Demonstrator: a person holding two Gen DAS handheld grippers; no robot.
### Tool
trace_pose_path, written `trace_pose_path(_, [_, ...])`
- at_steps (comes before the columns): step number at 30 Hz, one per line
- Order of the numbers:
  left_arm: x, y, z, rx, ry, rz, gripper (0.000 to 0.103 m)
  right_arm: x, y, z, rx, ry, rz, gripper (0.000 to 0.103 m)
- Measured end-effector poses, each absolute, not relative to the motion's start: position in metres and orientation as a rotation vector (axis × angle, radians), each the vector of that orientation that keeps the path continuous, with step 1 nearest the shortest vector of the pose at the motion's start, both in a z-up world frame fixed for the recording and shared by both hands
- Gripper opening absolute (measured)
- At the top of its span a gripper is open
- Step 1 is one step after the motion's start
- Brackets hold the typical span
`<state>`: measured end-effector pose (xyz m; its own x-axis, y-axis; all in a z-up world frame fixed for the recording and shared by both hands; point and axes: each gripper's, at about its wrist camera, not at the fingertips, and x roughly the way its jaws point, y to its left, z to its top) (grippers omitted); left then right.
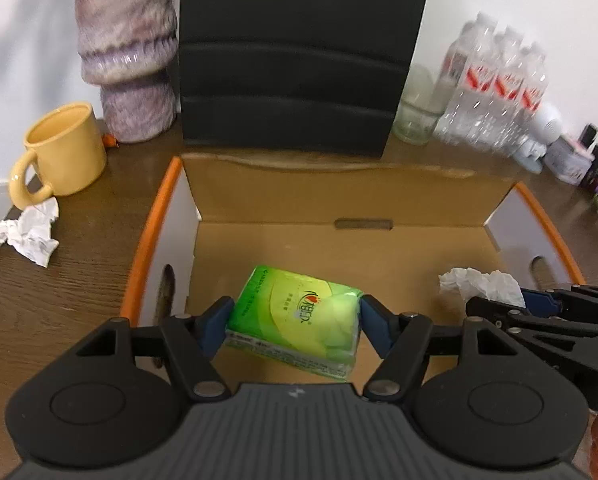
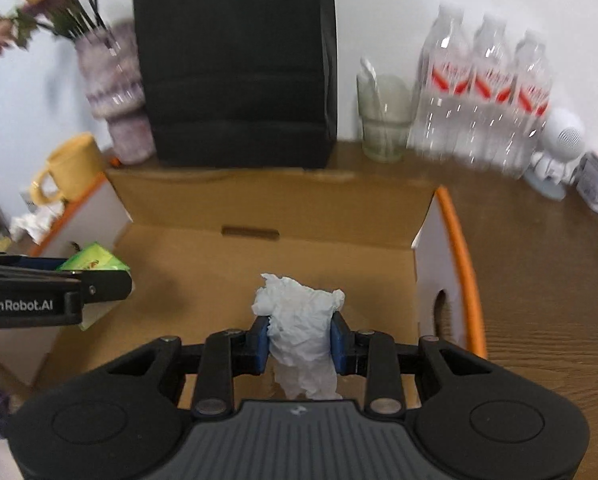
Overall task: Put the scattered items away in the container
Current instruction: 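Carry both items into the box and open both tools to release them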
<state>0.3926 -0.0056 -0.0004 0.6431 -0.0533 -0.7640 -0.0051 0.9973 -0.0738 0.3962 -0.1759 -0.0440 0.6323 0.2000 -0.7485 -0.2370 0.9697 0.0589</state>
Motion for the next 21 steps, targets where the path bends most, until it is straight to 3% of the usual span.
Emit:
trace_pose_path(4, [0.402, -0.006, -0.013, -0.067, 0.937, -0.014, 0.071, 0.404, -0.171, -0.055, -0.051, 0.891, 0.242, 0.031])
trace_pose_path(8, [0.409, -0.006, -0.02, -0.082, 0.996, -0.004, 0.072, 0.406, -0.165, -0.056, -0.081, 0.912, 0.235, 0.041])
trace_pose_path(9, [0.41, -0.005, -0.022, -0.09, 1.011, -0.003, 0.073, 0.406, -0.164, -0.057, -0.089, 0.921, 0.233, 0.045])
trace_pose_path(11, [0.412, -0.007, -0.022, -0.091, 1.022, -0.009, 0.076, 0.405, -0.163, -0.056, -0.093, 0.934, 0.228, 0.069])
trace_pose_path(13, [0.41, -0.008, -0.02, -0.095, 1.021, -0.025, 0.087, 0.403, -0.163, -0.055, -0.099, 0.929, 0.226, 0.082])
trace_pose_path(17, [0.399, -0.013, -0.007, -0.099, 0.979, -0.061, 0.103, 0.395, -0.166, -0.047, -0.09, 0.926, 0.257, 0.088])
trace_pose_path(20, [0.386, -0.014, 0.01, -0.076, 0.912, -0.036, 0.103, 0.384, -0.17, -0.034, -0.086, 0.893, 0.261, 0.103])
trace_pose_path(21, [0.381, -0.012, 0.016, -0.076, 0.886, -0.039, 0.103, 0.379, -0.172, -0.029, -0.088, 0.872, 0.261, 0.103])
